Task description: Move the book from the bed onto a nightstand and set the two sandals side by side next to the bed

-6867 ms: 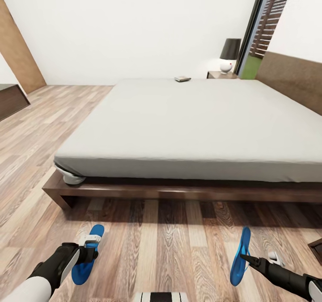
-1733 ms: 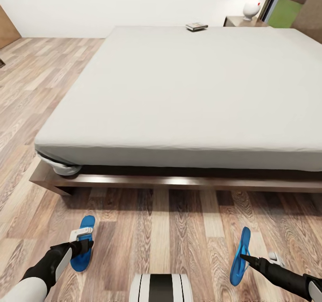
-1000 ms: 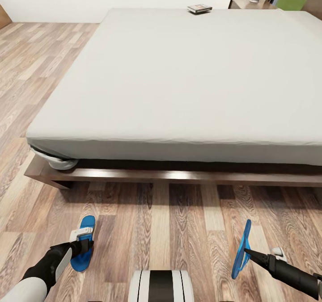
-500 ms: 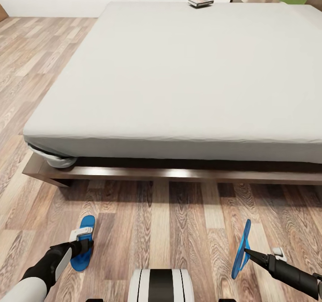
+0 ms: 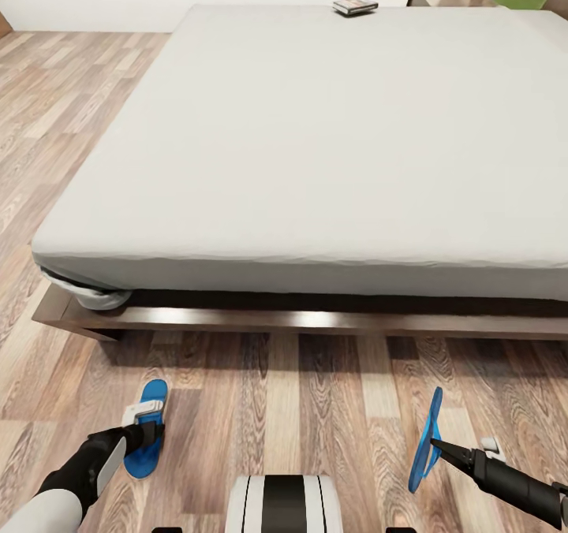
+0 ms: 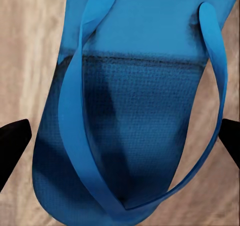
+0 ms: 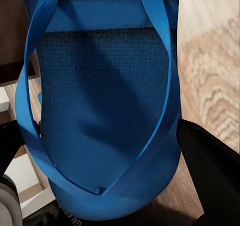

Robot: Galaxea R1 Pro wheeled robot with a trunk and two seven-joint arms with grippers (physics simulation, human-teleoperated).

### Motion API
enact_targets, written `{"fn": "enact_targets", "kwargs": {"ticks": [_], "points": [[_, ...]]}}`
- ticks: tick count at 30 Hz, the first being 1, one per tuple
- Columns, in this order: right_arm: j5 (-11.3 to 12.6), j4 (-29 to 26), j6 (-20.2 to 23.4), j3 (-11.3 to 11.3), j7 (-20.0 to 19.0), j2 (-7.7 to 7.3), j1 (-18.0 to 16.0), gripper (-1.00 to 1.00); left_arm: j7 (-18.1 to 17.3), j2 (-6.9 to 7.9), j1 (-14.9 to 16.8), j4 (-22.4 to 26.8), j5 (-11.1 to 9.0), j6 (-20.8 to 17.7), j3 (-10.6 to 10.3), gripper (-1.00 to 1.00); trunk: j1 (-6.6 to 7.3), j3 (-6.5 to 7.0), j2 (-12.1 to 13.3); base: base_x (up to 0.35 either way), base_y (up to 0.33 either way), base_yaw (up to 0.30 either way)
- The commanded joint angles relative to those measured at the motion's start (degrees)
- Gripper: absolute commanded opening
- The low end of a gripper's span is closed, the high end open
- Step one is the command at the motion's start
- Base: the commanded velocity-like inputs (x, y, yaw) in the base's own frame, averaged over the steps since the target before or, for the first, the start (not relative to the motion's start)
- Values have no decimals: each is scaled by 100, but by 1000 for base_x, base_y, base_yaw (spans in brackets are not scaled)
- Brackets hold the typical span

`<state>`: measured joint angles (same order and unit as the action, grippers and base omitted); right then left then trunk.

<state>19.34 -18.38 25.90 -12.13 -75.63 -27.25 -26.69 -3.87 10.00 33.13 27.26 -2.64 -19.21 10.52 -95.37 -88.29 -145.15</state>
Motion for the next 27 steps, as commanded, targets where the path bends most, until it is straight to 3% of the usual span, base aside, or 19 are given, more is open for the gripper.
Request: {"fn": "enact_targets", "kwargs": {"ticks": [1,27], "points": [[13,1,64,-8,-13,0,-2,-100,-26,-5,0,13,-26,-39,29,-100,-2,-3,-1,284,0,0],[13,1,64,-8,-13,0,0,-100,-35,-10,0,11,-26,-37,29,-100,-4,-26,-2,64,24,0]]}}
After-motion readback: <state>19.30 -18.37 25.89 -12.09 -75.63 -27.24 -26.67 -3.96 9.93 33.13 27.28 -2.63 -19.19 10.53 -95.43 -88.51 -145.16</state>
